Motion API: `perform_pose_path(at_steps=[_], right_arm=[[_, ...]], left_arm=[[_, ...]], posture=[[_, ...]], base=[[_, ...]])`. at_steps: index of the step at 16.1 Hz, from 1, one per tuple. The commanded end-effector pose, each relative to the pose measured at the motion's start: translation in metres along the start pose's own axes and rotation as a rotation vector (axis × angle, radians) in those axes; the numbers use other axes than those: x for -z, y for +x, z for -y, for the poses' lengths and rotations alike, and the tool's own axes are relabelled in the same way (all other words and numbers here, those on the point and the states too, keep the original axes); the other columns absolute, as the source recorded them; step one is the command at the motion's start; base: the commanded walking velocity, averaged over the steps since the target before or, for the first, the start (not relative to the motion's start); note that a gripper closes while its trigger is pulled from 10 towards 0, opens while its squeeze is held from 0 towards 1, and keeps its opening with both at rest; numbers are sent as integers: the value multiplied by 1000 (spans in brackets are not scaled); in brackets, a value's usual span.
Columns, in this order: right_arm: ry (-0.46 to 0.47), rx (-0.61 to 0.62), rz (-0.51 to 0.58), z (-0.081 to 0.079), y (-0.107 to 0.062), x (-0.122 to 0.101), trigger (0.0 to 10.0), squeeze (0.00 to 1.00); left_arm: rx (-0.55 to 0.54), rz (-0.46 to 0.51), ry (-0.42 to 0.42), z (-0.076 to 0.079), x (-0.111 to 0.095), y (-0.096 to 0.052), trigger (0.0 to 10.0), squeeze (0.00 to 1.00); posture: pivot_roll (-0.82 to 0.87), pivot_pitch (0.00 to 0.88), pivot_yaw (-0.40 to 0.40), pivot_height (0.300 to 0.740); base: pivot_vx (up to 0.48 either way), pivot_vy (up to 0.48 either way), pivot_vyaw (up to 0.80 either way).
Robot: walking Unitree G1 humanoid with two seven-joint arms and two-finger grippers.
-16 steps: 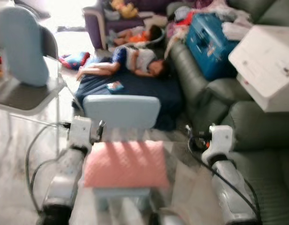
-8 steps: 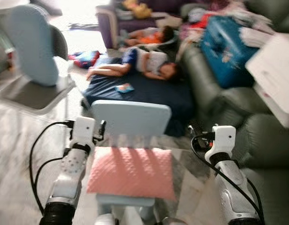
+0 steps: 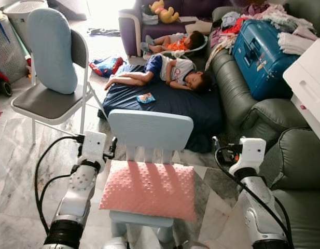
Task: Move the pillow to the sofa
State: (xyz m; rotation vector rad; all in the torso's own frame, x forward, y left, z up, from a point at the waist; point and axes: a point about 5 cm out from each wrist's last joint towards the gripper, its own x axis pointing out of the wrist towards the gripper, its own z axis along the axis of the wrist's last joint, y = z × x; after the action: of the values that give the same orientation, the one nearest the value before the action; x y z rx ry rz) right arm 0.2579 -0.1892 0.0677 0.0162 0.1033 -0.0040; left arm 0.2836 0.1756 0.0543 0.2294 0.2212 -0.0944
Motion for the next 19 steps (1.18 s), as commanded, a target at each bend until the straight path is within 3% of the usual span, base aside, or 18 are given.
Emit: perform_pose_path(at_steps=[1,12,19], right_arm=[[9,-2,17,-1,3,-4,10000,0],[15,-15,18,-4,3,-2,10000,0],[46,-54,22,-10,1,-3,10000,0]], left_arm=[[8,8,-26,-6,-2,3,10000,0],[-18,35,-73,-13,-3,2,10000,0],[-77,44,-30,-21,-5,1,10000,0]], posture=[[-49,0,-25,740],[-48,14,-33,607],[-43,47,-44,607]], base=[[0,0,0],[0,0,0],[0,0,0]])
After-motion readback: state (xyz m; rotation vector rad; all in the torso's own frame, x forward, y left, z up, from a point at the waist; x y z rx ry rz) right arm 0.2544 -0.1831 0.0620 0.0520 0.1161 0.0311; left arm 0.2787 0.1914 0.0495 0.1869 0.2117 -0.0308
